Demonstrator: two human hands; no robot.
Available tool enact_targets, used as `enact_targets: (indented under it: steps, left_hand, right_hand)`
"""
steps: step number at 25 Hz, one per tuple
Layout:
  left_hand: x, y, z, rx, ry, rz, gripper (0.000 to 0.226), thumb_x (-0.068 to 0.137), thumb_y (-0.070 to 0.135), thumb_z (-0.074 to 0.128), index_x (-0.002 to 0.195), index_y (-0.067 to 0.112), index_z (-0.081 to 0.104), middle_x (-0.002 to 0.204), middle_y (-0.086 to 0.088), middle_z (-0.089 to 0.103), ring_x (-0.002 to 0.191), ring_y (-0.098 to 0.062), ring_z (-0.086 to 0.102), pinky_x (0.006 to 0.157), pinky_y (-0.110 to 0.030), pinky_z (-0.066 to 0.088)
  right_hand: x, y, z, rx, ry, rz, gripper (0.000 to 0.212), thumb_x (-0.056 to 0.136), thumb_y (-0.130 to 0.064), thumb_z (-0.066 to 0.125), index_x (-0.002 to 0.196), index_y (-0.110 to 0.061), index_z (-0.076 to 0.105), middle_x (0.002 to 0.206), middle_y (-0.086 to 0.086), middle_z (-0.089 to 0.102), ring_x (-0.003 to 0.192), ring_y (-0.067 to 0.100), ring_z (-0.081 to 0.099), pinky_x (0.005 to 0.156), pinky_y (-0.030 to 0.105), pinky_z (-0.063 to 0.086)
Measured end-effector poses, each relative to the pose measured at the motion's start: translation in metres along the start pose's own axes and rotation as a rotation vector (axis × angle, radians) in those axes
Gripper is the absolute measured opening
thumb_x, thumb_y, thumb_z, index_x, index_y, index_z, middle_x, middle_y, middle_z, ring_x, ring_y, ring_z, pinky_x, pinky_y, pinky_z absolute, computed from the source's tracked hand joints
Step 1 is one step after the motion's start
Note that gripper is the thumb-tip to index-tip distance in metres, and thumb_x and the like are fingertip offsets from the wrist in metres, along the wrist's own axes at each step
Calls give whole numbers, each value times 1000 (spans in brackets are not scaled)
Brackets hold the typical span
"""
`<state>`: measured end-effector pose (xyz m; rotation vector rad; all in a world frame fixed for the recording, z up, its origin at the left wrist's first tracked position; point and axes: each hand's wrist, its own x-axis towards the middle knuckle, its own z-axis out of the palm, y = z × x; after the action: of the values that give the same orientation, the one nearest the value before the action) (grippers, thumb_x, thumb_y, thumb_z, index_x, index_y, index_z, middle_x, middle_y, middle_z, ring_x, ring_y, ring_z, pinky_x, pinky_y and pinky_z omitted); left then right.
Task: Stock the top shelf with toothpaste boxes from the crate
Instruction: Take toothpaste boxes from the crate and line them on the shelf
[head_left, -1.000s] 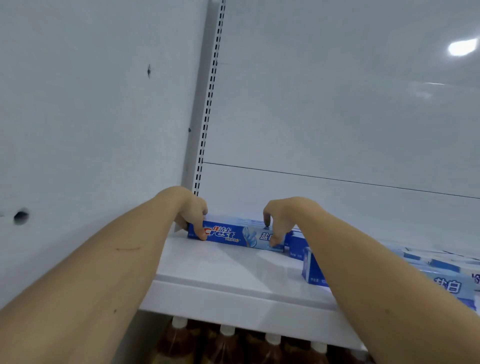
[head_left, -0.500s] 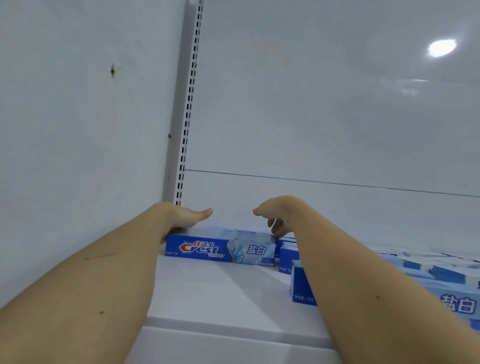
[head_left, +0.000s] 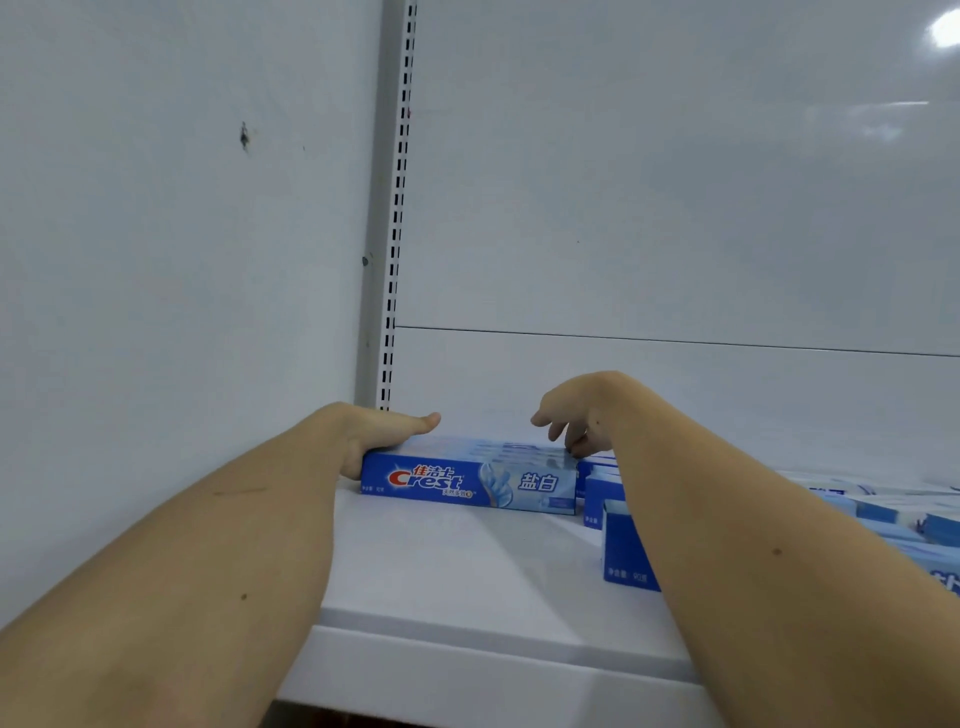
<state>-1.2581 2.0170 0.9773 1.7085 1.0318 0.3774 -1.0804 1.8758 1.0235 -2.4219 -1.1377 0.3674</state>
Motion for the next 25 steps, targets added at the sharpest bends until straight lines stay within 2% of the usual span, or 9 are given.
enact_targets:
  steps: [2, 6, 8, 11, 15, 18, 21, 25]
  left_hand:
    - [-2, 0, 2, -23, -1, 4, 61, 90, 59, 52, 125, 9, 49, 79, -10, 74, 61, -19, 72, 52, -26, 58]
    - [-5, 2, -1, -97, 51, 50, 76, 92, 59, 47, 143, 4, 30, 99, -16, 66, 81, -23, 69, 64, -34, 60]
    - [-7, 5, -1, -93, 51, 51, 80, 93, 61, 45, 144, 2, 26, 103, -17, 63, 79, -22, 70, 60, -32, 60]
    - [-6, 6, 2, -95, 48, 32, 80, 92, 63, 44, 140, 1, 30, 104, -17, 64, 65, -23, 73, 51, -31, 60]
    - [-4, 7, 1, -107, 51, 24, 79, 92, 64, 43, 140, 2, 33, 107, -17, 64, 65, -23, 73, 47, -31, 59]
    - [-4, 8, 1, -99, 48, 20, 81, 93, 64, 40, 141, 1, 31, 102, -17, 64, 78, -23, 69, 48, -31, 59]
    - [-3, 8, 0, -98, 40, 1, 81, 93, 65, 38, 141, 0, 32, 104, -18, 64, 81, -23, 68, 48, -30, 59]
    - [0, 7, 1, -141, 31, 6, 78, 92, 63, 42, 141, 3, 31, 114, -16, 63, 85, -24, 69, 50, -30, 59]
  right_hand:
    - [1, 3, 2, 0, 25, 17, 45, 100, -27, 48, 133, 2, 53, 132, 21, 56, 121, 30, 57, 105, 40, 47]
    - [-8, 3, -2, -54, 67, 27, 37, 101, -15, 43, 133, 3, 51, 128, 20, 61, 119, 29, 61, 103, 40, 48]
    - [-14, 4, -4, -75, 72, 37, 36, 101, -12, 40, 131, 4, 52, 125, 20, 64, 116, 29, 63, 102, 40, 49]
    - [-21, 0, 0, -100, 68, 32, 35, 101, -12, 42, 129, 4, 55, 124, 20, 64, 115, 28, 64, 102, 41, 49]
    - [-26, -1, 1, -73, 79, 28, 34, 101, -11, 42, 130, 1, 55, 125, 17, 64, 114, 27, 64, 103, 40, 48]
    - [-27, -2, 0, -42, 81, 39, 35, 101, -9, 42, 132, 2, 52, 126, 19, 63, 114, 29, 64, 102, 41, 49]
    - [-32, -7, 3, -57, 89, 38, 36, 101, -8, 42, 134, 4, 50, 128, 20, 62, 117, 29, 62, 104, 41, 48]
    - [-39, -12, 7, -225, 144, -38, 37, 100, -5, 41, 135, 3, 50, 136, 17, 56, 126, 30, 55, 106, 39, 44]
